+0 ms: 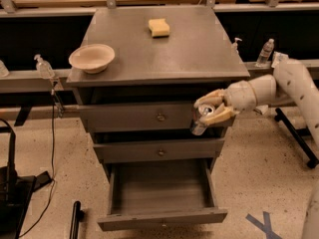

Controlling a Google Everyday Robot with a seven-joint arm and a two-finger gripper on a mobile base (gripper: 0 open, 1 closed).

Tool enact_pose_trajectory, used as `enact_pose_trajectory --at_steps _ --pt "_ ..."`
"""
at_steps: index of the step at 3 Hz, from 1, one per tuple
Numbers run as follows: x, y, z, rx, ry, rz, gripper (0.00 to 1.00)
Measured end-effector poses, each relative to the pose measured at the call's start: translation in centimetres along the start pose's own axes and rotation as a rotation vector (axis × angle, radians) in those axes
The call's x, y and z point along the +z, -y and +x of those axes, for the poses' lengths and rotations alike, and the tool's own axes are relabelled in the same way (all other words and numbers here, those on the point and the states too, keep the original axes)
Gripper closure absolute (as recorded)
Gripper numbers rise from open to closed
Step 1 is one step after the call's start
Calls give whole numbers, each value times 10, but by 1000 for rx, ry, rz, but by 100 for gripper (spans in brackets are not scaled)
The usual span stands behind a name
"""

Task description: Pick redbull can from bottom drawer and place on counter

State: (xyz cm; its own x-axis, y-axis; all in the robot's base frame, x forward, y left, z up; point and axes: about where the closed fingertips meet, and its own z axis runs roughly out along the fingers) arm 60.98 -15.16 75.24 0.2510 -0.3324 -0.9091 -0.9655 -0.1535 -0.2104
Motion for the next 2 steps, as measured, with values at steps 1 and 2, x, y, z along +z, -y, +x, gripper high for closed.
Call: enact_pose_trajectory --at_steps 1,2 --pt "-21 26 -42 -69 -40 -12 100" --pt "-55 57 -101 -141 -93 50 100"
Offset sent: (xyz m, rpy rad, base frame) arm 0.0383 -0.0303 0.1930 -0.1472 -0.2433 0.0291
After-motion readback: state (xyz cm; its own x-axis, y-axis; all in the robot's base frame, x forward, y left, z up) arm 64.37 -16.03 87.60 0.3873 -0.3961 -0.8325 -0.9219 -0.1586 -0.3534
